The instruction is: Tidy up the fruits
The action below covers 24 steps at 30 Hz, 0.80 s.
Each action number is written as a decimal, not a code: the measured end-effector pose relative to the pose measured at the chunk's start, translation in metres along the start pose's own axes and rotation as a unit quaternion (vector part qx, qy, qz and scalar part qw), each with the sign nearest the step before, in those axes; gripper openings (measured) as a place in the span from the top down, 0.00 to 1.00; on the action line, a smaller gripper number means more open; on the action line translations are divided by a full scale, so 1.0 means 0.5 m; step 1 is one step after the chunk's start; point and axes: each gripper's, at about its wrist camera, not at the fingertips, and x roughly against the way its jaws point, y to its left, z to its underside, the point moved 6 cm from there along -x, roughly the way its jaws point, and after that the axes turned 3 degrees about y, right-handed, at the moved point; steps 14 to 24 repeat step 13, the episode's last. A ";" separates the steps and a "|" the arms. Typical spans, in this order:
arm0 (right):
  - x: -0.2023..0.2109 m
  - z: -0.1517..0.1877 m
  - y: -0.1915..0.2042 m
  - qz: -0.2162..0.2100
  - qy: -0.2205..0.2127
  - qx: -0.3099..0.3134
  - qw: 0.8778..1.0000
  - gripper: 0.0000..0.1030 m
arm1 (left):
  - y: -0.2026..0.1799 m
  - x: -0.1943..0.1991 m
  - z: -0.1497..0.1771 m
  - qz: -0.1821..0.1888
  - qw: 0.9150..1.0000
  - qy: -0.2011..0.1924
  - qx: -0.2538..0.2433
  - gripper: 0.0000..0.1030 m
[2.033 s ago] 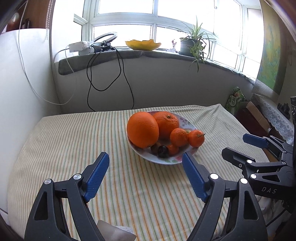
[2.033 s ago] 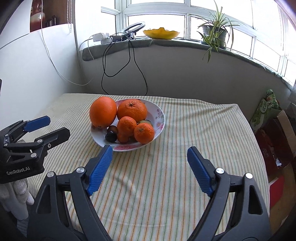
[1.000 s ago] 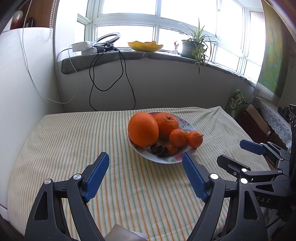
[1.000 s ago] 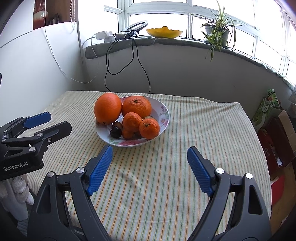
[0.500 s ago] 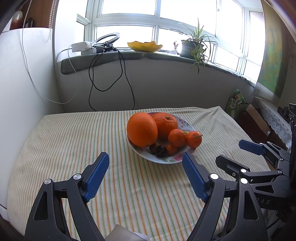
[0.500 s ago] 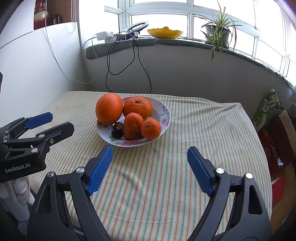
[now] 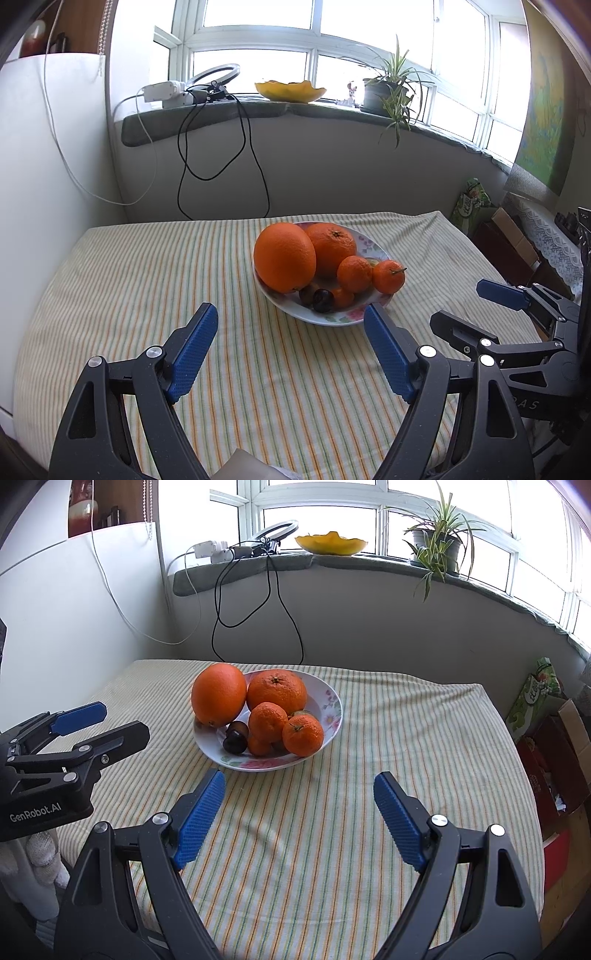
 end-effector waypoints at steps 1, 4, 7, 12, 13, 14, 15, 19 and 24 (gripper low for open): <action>0.000 0.000 0.000 0.000 0.000 0.000 1.000 0.17 | 0.000 0.000 0.000 0.000 1.000 0.000 0.000 0.21; 0.000 0.000 0.001 0.000 0.000 0.001 1.000 0.17 | 0.000 -0.002 0.000 0.000 1.000 0.000 0.000 0.21; -0.001 0.000 0.001 0.001 0.001 0.000 1.000 0.17 | 0.000 -0.003 0.001 0.001 1.000 0.000 -0.001 0.21; -0.006 0.001 -0.002 -0.002 0.003 0.000 1.000 0.17 | 0.005 -0.006 0.003 0.000 1.000 0.000 0.001 0.21; -0.007 0.001 -0.002 -0.002 0.003 0.000 1.000 0.17 | 0.006 -0.007 0.003 0.000 1.000 0.001 0.001 0.21; -0.007 0.001 -0.002 -0.002 0.003 0.000 1.000 0.17 | 0.006 -0.007 0.003 0.000 1.000 0.001 0.001 0.21; -0.007 0.001 -0.002 -0.002 0.003 0.000 1.000 0.17 | 0.006 -0.007 0.003 0.000 1.000 0.001 0.001 0.21; -0.007 0.001 -0.002 -0.002 0.003 0.000 1.000 0.17 | 0.006 -0.007 0.003 0.000 1.000 0.001 0.001 0.21; -0.007 0.001 -0.002 -0.002 0.003 0.000 1.000 0.17 | 0.006 -0.007 0.003 0.000 1.000 0.001 0.001 0.21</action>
